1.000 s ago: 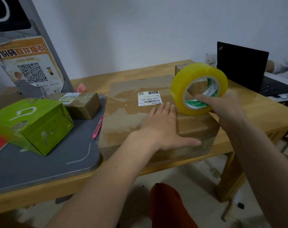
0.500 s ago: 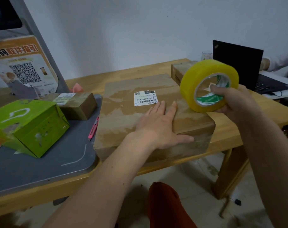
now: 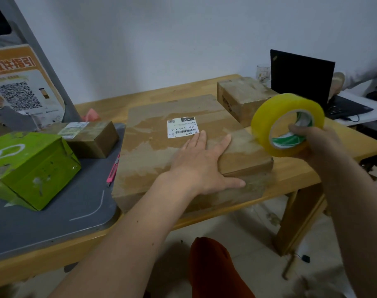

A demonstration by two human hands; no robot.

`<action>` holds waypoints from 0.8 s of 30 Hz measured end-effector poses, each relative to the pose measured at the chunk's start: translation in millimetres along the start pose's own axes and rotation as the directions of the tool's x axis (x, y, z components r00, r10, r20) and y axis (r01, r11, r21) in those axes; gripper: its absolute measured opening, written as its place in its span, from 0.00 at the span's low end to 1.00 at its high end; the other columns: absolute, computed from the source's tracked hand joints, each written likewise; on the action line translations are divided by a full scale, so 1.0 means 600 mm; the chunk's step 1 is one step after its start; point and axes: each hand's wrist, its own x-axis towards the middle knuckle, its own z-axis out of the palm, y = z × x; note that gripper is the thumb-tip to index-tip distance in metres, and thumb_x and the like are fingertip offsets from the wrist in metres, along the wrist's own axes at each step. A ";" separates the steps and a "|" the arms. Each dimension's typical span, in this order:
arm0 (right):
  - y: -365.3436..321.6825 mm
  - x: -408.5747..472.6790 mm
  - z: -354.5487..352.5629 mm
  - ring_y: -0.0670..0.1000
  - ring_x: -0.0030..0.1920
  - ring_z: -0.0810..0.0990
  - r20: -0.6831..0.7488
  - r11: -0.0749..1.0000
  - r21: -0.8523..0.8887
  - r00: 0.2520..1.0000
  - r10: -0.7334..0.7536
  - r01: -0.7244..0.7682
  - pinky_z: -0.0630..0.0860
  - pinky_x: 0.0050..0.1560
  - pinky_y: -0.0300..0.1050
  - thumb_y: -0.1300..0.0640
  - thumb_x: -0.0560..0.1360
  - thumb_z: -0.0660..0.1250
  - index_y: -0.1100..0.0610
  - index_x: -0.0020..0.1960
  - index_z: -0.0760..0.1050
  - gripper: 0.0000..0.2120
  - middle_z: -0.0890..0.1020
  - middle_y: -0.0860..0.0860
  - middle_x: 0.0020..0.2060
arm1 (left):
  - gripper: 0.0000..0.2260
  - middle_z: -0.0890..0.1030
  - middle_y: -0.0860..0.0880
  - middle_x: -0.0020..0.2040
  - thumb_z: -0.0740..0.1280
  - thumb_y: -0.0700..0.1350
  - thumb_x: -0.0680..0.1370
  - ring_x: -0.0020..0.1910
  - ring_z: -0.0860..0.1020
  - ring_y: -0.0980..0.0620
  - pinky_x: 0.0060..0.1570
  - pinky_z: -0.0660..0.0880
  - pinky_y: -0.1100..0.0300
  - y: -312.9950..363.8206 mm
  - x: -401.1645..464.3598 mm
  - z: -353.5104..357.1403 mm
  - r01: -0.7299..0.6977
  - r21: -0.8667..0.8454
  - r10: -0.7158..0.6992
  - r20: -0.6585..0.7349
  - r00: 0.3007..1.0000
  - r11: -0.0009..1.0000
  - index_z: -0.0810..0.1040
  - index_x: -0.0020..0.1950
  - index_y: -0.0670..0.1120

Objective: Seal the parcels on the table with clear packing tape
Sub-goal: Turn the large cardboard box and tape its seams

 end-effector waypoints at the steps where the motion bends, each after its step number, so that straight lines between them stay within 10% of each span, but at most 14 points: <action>1: 0.011 0.004 -0.001 0.59 0.50 0.80 -0.013 0.998 0.040 0.999 0.042 -0.042 0.77 0.51 0.60 0.61 0.79 0.65 0.60 0.64 0.73 0.14 0.79 0.59 0.54 | 0.47 0.38 0.45 0.81 0.62 0.76 0.69 0.80 0.40 0.48 0.76 0.41 0.53 0.002 0.000 -0.001 0.003 0.002 -0.003 0.003 1.000 1.000 0.38 0.78 0.65; 11: 0.094 0.027 -0.015 0.55 0.47 0.83 0.106 0.942 0.196 0.960 0.257 -0.274 0.80 0.31 0.42 0.62 0.76 0.69 0.61 0.67 0.73 0.19 0.82 0.58 0.55 | 0.49 0.41 0.50 0.82 0.49 0.79 0.66 0.80 0.41 0.51 0.77 0.42 0.50 -0.002 -0.012 -0.011 0.048 -0.106 -0.048 0.005 0.999 0.993 0.45 0.81 0.58; 15: 0.097 0.026 -0.013 0.54 0.38 0.84 0.080 0.941 0.204 0.963 0.258 -0.270 0.78 0.27 0.42 0.62 0.75 0.70 0.64 0.65 0.73 0.20 0.82 0.58 0.49 | 0.55 0.48 0.48 0.82 0.41 0.81 0.59 0.80 0.47 0.44 0.77 0.50 0.41 -0.081 -0.036 -0.018 0.322 -0.136 -0.338 -0.111 0.935 0.937 0.54 0.81 0.53; 24: 0.076 -0.035 0.058 0.51 0.41 0.82 0.207 0.849 0.470 0.965 0.160 -0.242 0.79 0.34 0.41 0.61 0.80 0.62 0.61 0.66 0.70 0.16 0.80 0.54 0.46 | 0.43 0.60 0.44 0.79 0.54 0.77 0.71 0.74 0.65 0.40 0.67 0.66 0.44 -0.203 -0.068 -0.012 0.515 -0.339 -0.584 -0.142 0.799 0.787 0.58 0.80 0.54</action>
